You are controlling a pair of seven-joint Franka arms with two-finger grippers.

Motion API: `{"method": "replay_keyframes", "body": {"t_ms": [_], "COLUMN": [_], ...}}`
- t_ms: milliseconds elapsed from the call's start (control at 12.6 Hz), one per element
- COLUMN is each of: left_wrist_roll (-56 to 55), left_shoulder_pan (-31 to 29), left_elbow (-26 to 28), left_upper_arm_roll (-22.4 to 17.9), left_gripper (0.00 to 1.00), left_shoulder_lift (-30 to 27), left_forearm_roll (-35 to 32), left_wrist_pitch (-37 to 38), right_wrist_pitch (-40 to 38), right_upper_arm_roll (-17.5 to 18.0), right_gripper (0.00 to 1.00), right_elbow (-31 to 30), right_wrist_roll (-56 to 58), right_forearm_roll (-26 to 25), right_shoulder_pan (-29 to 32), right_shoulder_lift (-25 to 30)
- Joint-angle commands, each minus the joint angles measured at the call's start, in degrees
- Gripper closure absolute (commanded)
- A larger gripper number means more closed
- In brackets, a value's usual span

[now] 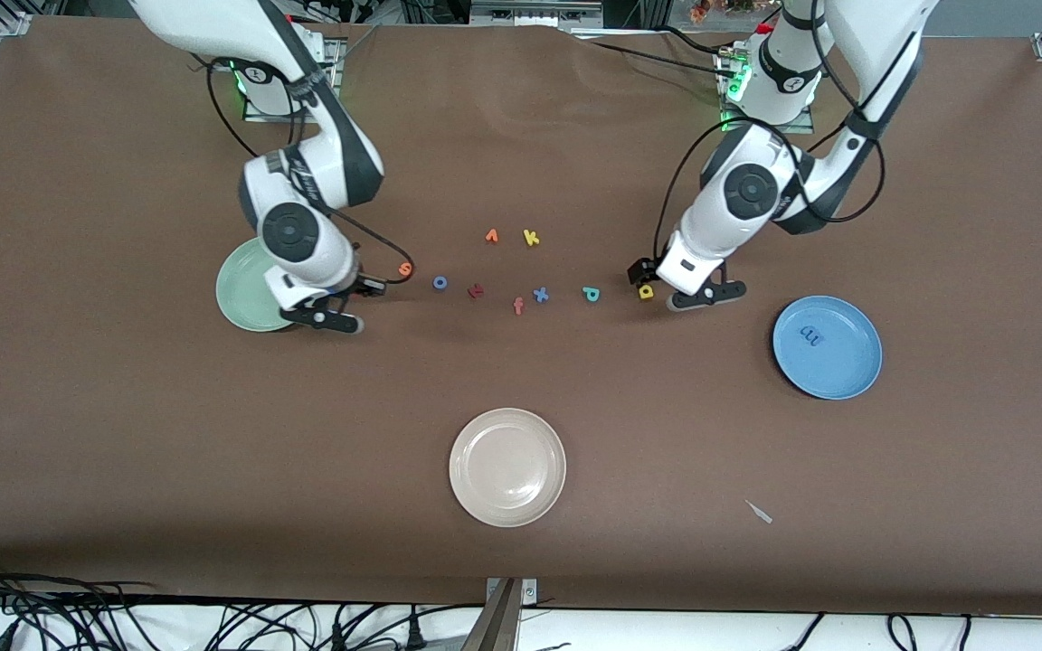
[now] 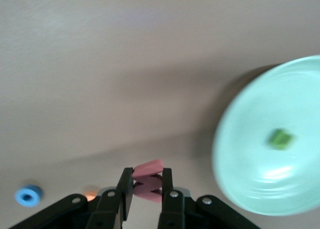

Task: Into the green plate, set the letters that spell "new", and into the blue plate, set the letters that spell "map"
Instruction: 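Release W onto green plate while the left gripper grasps the yellow letter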

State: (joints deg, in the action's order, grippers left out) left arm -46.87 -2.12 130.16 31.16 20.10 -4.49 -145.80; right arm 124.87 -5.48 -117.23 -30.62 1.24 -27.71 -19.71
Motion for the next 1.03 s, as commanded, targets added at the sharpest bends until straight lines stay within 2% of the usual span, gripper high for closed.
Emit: {"method": "replay_keyframes", "body": {"t_ms": [0, 237, 475, 554, 633, 712, 950], "left_wrist_roll": [-10.2, -20.8, -20.9, -20.9, -20.8, -20.7, -20.7], "left_shoulder_pan": [1.6, 2.0, 2.0, 2.0, 2.0, 2.0, 1.4], "left_elbow": [-0.4, -1.8, -3.7, -3.9, -3.9, -3.9, -3.9], "left_upper_arm_roll": [0.0, 0.1, 0.0, -0.1, -0.1, -0.1, -0.4], "left_gripper": [0.0, 0.04, 0.11, 0.17, 0.25, 0.29, 0.4], "left_shoulder_lift": [3.8, 7.6, 8.9, 9.3, 9.4, 9.4, 9.7], "left_forearm_roll": [-8.5, -18.7, -19.7, -19.7, -19.8, -20.6, -23.5], "left_wrist_pitch": [-2.0, -2.9, -2.6, -2.6, -2.6, -2.6, -2.6], "right_wrist_pitch": [-5.2, 2.3, 11.9, 13.5, 13.6, 12.9, 7.5], "right_upper_arm_roll": [-4.4, -7.7, -7.8, -7.8, -7.8, -8.3, -8.6], "right_gripper": [0.89, 0.89, 0.86, 0.76, 0.41, 0.0, 0.0], "right_elbow": [-3.6, -12.6, -20.0, -21.2, -21.3, -21.1, -17.2], "right_wrist_roll": [9.8, 14.0, 14.3, 14.2, 14.2, 14.2, 13.8], "right_forearm_roll": [0.7, 0.6, 0.6, 0.6, 0.7, 0.6, 0.7], "right_shoulder_pan": [-0.1, 0.0, 0.0, -0.1, 0.0, 0.0, -0.1], "right_shoulder_lift": [3.9, 5.9, 5.8, 5.5, 5.3, 5.6, 8.2]}}
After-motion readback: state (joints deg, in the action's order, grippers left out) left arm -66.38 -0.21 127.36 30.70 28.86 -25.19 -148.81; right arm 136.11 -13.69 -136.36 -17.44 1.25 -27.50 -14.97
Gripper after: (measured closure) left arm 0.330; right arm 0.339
